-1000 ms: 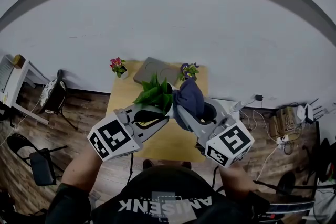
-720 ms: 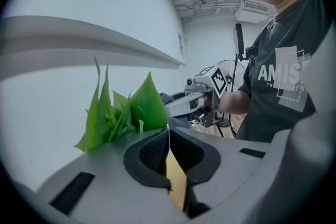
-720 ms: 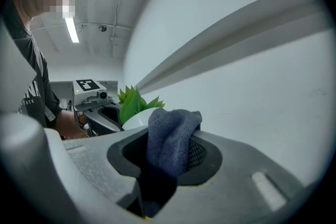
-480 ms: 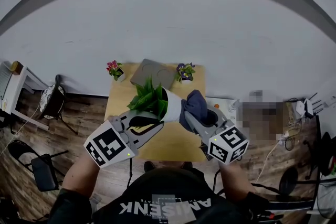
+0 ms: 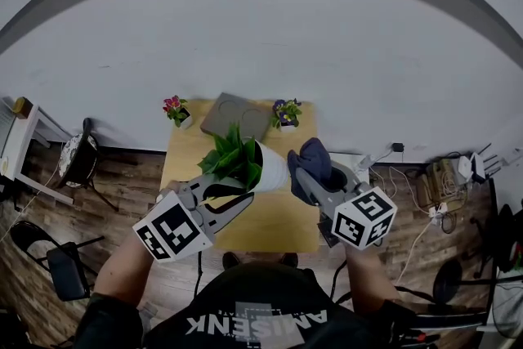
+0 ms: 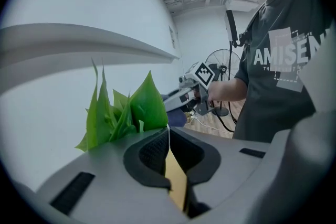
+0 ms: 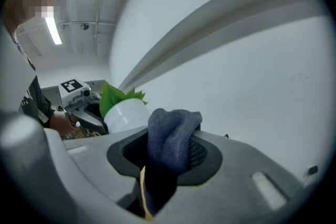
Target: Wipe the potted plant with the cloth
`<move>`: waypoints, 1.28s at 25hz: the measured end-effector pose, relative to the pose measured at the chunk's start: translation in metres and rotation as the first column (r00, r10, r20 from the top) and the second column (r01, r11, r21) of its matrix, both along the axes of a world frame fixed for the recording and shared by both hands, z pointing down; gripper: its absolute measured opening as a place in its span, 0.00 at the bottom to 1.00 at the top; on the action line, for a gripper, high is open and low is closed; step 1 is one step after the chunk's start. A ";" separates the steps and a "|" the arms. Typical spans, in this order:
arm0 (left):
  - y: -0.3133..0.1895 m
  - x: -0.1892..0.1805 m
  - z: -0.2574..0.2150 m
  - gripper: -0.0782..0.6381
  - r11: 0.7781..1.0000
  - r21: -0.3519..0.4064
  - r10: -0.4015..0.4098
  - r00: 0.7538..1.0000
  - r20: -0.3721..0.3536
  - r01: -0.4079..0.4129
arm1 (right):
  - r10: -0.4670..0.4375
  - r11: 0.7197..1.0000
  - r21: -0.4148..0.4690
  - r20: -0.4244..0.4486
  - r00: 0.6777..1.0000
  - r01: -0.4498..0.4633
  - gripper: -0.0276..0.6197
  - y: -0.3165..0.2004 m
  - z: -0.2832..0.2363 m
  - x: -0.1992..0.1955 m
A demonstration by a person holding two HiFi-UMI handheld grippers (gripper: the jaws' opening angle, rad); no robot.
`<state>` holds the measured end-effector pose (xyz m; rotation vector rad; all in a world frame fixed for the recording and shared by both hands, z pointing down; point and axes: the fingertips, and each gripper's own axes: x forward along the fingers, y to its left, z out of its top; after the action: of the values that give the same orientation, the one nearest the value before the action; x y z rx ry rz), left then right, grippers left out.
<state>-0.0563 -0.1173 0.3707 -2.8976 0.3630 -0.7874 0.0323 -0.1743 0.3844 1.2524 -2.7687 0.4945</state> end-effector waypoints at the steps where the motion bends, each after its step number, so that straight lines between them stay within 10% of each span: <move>1: 0.001 0.000 0.001 0.12 1.000 0.002 0.005 1.000 0.006 -0.005 | -0.016 1.000 0.026 0.008 1.000 0.016 0.23 0.000 -0.012 -0.003; 11: -0.007 -0.012 0.007 0.12 0.995 0.094 0.015 0.998 0.067 -0.021 | -0.211 0.965 0.163 0.009 0.977 0.207 0.23 0.000 -0.079 -0.064; 32: -0.013 -0.014 0.005 0.12 0.979 0.176 0.082 0.990 0.115 -0.102 | -0.144 0.988 -0.057 0.043 0.989 0.147 0.23 -0.032 0.011 -0.030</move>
<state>-0.0701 -0.1301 0.3756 -2.6695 0.2719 -0.8433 0.0023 -0.2059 0.3953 1.0296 -2.8269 0.5915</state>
